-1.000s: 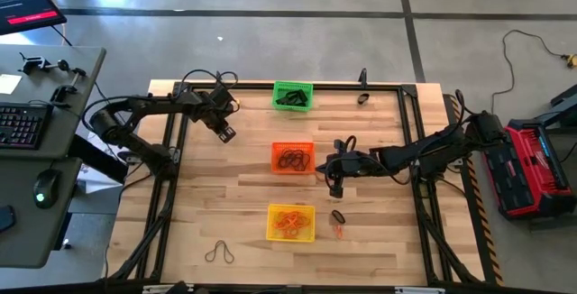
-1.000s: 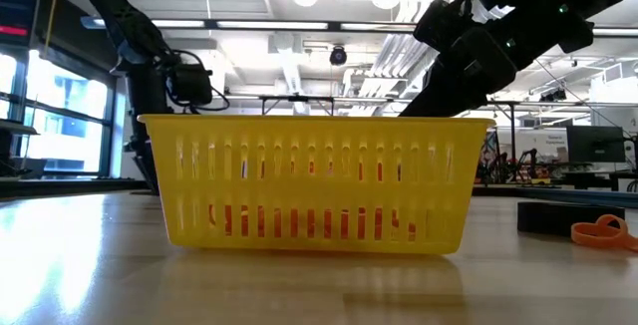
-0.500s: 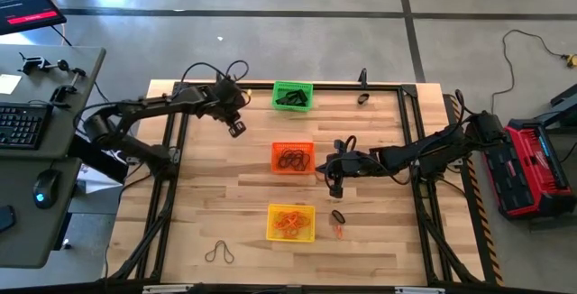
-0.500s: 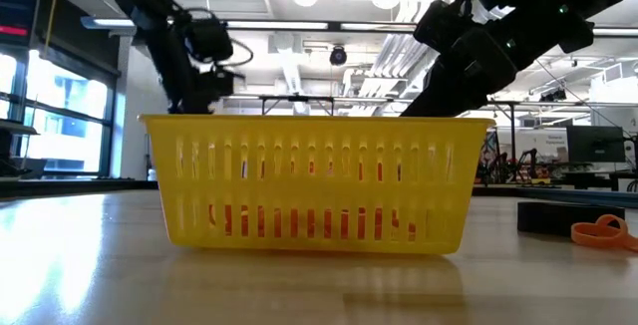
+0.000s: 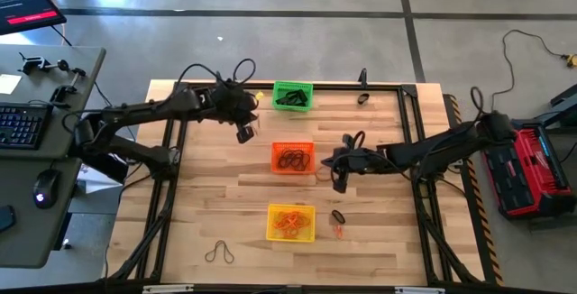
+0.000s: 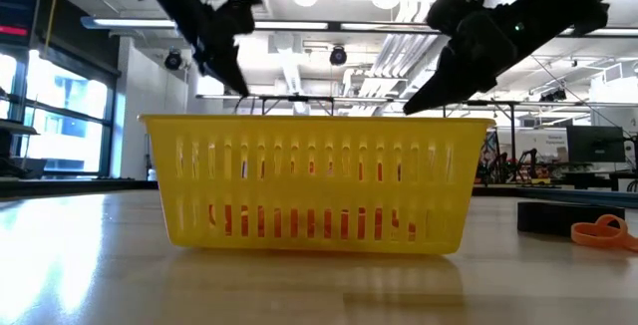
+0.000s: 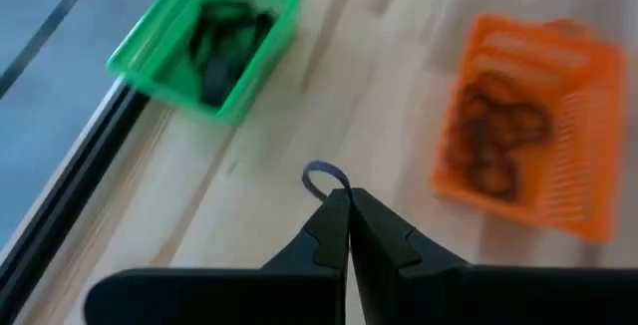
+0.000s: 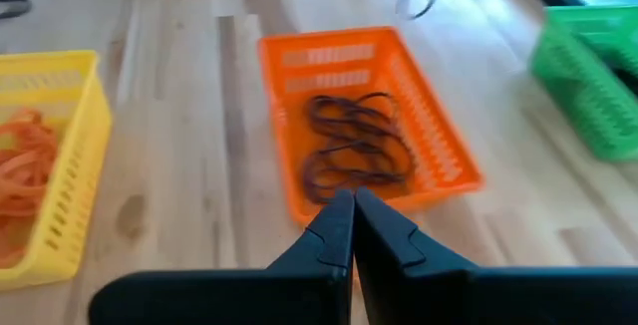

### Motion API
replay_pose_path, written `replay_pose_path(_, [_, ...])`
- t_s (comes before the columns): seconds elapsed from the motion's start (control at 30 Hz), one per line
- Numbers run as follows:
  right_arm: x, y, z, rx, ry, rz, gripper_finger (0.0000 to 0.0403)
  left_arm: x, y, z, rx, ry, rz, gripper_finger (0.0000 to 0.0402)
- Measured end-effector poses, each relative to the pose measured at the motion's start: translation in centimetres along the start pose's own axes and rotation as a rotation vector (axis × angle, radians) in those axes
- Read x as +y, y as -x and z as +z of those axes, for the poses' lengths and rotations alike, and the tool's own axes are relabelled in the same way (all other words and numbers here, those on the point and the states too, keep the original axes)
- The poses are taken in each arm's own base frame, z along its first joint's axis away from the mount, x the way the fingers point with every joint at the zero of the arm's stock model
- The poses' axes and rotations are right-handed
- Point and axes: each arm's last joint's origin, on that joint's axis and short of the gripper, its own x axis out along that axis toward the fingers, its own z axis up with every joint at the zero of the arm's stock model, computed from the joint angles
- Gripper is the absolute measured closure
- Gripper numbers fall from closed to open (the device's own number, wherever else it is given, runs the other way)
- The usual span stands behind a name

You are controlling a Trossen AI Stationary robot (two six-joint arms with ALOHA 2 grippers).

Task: Sort rubber bands into baskets
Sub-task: Put the purple rubber band into the orange bin

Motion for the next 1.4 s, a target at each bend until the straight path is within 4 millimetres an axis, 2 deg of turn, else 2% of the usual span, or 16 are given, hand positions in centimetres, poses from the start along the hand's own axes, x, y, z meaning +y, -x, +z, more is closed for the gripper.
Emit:
replay_pose_path(0.33, [-0.6, 1.6, 0.7, -0.032, -0.009, -0.049, 0.0403, -4.4, 3.0, 3.8, -0.158, -0.096, -0.104, 0.0401])
replay_pose_path(0.53, [-0.6, 1.7, 0.6, -0.029, -0.007, -0.052, 0.0403, -6.3, 3.9, 4.7, -0.223, -0.135, -0.150, 0.0401])
replay_pose_path(0.63, [-0.6, 1.7, 0.6, -0.029, -0.003, -0.052, 0.0403, -6.9, 3.4, 4.9, -0.229, -0.144, -0.161, 0.0401])
replay_pose_path(0.93, [-0.6, 1.7, 0.6, -0.026, -0.006, -0.052, 0.0403, -7.9, 0.0, 5.3, -0.202, -0.164, -0.194, 0.0401])
replay_pose_path(1.4, [-0.6, 1.7, 0.6, -0.021, -0.004, -0.053, 0.0403, -8.9, -1.6, 5.3, -0.192, -0.170, -0.249, 0.0401])
